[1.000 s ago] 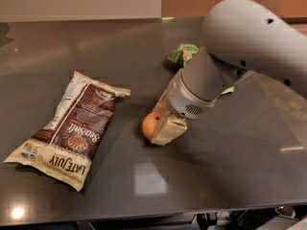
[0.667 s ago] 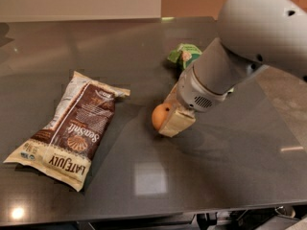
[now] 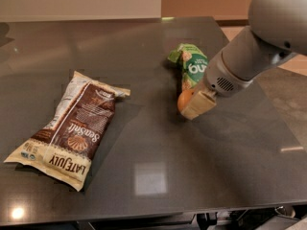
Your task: Move orange near green rice chip bag
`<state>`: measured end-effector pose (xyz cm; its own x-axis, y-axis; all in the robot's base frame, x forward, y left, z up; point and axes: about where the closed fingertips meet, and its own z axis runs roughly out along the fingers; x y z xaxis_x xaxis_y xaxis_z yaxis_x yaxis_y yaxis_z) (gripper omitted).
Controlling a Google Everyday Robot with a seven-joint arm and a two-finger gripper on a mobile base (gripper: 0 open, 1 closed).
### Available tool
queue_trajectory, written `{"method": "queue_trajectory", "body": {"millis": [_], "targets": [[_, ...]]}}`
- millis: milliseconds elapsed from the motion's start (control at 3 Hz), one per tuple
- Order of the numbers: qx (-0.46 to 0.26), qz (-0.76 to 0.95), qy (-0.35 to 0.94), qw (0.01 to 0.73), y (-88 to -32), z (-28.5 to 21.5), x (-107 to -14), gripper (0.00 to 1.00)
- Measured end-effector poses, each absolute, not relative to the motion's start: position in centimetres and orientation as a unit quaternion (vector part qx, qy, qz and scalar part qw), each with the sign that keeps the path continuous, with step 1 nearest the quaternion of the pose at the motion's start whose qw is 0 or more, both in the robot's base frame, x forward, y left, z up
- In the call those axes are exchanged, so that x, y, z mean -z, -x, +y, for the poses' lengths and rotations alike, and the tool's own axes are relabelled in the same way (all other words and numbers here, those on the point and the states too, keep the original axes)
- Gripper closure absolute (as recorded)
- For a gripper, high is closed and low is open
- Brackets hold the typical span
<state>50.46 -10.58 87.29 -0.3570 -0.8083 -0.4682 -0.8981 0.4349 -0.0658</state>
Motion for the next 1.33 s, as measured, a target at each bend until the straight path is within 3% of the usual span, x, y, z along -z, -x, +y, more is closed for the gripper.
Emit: {"method": "queue_trajectory", "body": {"millis": [1000,1333], "targets": [[-0.073,0.876,0.424,0.217,-53.2,-17.2,-85.8,1.00],[-0.071,0.878,0.421,0.218,-53.7,-17.6,-85.3,0.84]]}}
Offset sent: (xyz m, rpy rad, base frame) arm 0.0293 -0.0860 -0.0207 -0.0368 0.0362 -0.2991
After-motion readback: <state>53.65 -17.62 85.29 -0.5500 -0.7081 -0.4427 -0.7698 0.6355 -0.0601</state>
